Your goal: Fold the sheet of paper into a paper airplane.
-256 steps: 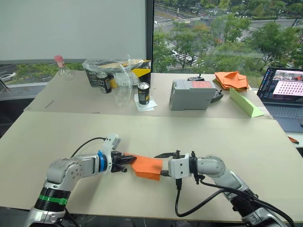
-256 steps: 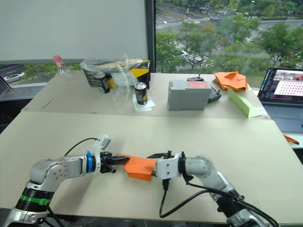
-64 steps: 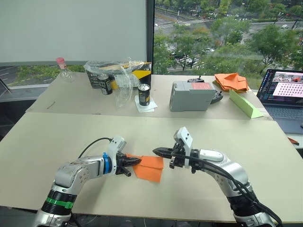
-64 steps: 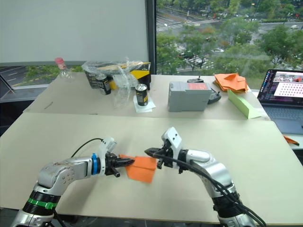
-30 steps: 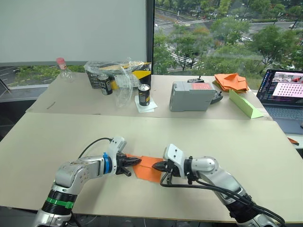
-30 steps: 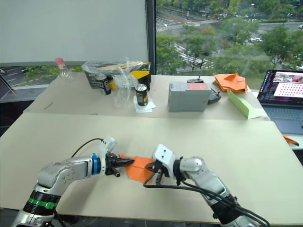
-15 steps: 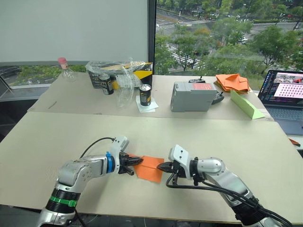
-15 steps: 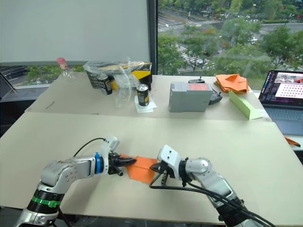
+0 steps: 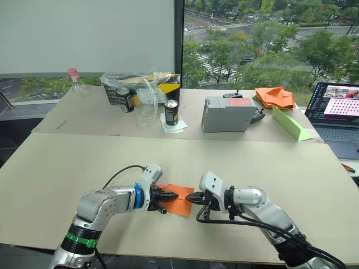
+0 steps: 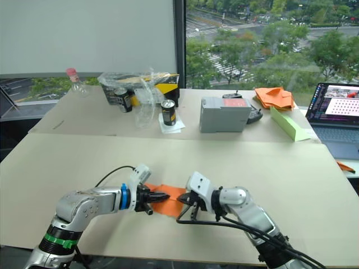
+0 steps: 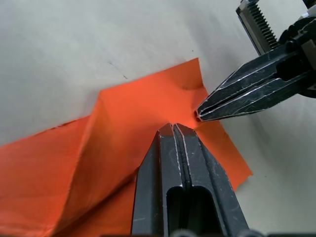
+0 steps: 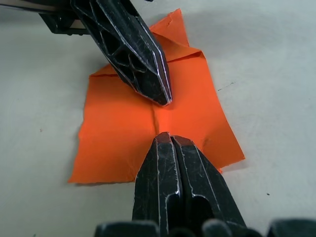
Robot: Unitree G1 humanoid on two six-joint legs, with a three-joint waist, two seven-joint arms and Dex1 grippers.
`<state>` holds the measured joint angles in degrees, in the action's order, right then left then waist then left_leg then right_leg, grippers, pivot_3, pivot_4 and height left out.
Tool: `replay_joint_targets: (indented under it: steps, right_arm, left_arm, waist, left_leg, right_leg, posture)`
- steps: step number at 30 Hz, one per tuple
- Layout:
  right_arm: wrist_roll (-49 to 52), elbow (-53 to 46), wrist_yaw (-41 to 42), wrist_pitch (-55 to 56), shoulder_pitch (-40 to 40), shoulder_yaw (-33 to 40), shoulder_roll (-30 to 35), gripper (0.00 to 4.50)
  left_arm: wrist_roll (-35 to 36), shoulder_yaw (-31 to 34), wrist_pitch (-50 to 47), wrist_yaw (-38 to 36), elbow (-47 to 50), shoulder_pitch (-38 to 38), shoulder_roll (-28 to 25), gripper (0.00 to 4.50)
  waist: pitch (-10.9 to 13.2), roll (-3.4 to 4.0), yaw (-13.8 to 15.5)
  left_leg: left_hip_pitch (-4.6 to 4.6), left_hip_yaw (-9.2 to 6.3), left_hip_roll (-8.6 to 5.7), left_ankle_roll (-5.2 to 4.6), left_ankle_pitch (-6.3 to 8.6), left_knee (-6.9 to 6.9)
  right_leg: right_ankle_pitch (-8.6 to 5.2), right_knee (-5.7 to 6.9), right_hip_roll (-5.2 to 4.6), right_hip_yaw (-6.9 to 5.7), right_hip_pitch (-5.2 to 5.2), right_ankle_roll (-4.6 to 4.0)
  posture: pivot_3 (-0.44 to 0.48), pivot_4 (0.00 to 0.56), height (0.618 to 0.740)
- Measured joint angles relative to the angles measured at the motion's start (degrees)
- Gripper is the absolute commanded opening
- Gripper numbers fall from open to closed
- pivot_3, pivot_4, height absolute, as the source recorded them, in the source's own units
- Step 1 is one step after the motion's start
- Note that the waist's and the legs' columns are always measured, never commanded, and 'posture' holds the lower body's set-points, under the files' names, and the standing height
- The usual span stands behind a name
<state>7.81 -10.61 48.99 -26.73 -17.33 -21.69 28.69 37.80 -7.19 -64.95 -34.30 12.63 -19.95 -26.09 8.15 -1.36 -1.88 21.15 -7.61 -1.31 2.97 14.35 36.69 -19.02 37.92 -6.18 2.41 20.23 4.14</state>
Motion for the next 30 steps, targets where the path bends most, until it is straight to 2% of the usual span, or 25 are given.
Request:
replay_joint_targets:
  steps: [7, 13, 18, 30]
  right_arm:
    - [0.0, 0.0, -0.07, 0.0, -0.06, 0.0, 0.0, 0.04]
    - [0.0, 0.01, -0.2, -0.01, -0.21, -0.09, -0.14, 0.04]
    - [0.0, 0.14, -0.17, -0.01, -0.35, -0.2, -0.16, 0.04]
    - [0.0, 1.32, 0.92, 0.02, -1.6, -0.56, -0.35, 0.04]
  left_arm:
    - [-1.71, -1.85, 1.04, -0.37, -0.15, -0.68, 0.87, 0.0]
    - [-2.29, -2.08, 2.07, -1.72, -0.11, -0.12, -0.58, 0.0]
    - [-1.7, 0.02, 2.4, -2.7, 0.15, 1.46, -2.58, 0.0]
    - [-0.8, 4.43, 1.84, -2.63, 0.13, 3.52, -3.23, 0.0]
  waist:
    - [0.0, 0.0, 0.02]
    - [0.0, 0.0, -0.08]
    - [0.0, 0.0, -0.21]
    - [0.0, 0.0, -0.46]
  left_leg:
    - [0.0, 0.0, 0.0, 0.0, 0.0, 0.0]
    - [0.0, 0.0, 0.0, 0.0, 0.0, -0.02]
    - [-0.01, 0.0, 0.01, 0.0, 0.0, -0.05]
    - [-0.02, -0.01, 0.03, 0.0, 0.0, -0.05]
  right_leg:
    - [0.0, -0.01, 0.0, 0.0, 0.0, 0.0]
    - [0.0, -0.01, 0.0, 0.0, 0.0, 0.0]
    - [0.0, -0.02, 0.0, 0.0, 0.0, 0.0]
    - [0.0, 0.0, 0.01, -0.01, 0.01, 0.0]
  posture:
    - [0.0, 0.15, 0.74]
    - [0.0, 0.15, 0.74]
    - [0.0, 0.15, 0.74]
    - [0.0, 0.15, 0.74]
